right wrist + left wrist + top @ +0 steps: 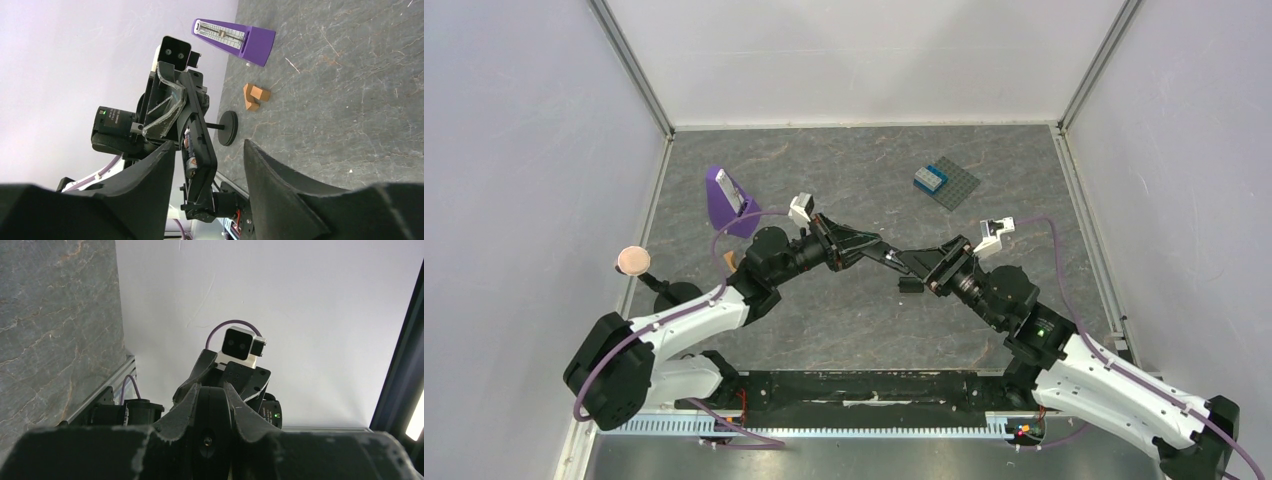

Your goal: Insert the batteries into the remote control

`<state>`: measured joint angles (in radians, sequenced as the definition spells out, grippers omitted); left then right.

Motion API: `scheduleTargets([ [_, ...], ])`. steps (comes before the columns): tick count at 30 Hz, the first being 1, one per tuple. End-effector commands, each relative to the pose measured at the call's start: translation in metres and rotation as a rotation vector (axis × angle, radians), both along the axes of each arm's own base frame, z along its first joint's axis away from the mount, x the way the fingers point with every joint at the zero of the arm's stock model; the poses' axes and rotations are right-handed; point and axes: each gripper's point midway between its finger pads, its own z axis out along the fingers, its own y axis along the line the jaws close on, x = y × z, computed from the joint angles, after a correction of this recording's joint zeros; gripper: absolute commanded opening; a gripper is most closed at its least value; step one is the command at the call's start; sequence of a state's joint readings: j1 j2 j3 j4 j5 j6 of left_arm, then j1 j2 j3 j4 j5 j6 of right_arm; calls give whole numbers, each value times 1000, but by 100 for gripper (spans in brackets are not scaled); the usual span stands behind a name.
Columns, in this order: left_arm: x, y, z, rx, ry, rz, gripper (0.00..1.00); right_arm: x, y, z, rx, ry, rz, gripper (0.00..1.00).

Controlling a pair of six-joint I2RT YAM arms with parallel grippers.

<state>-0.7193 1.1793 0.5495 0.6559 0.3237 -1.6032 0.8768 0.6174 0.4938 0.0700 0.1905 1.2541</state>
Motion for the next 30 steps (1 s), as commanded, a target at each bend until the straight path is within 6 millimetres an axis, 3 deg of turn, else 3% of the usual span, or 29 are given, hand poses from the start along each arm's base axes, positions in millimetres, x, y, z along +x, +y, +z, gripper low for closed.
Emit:
scheduleTargets([
  [1, -4, -1, 22, -73, -21, -3, 2, 2, 1, 10, 57, 16, -12, 53],
  [12, -8, -2, 15, -80, -10, -13, 2, 4, 1, 5, 95, 58, -24, 52],
  [25, -11, 0, 13, -77, -16, -15, 2, -1, 11, -11, 74, 93, 28, 14],
  [28, -11, 1, 12, -76, -18, -13, 2, -1, 12, -12, 76, 98, 29, 10],
  [30, -12, 1, 11, -72, -15, -11, 2, -1, 13, -10, 77, 96, 33, 14],
])
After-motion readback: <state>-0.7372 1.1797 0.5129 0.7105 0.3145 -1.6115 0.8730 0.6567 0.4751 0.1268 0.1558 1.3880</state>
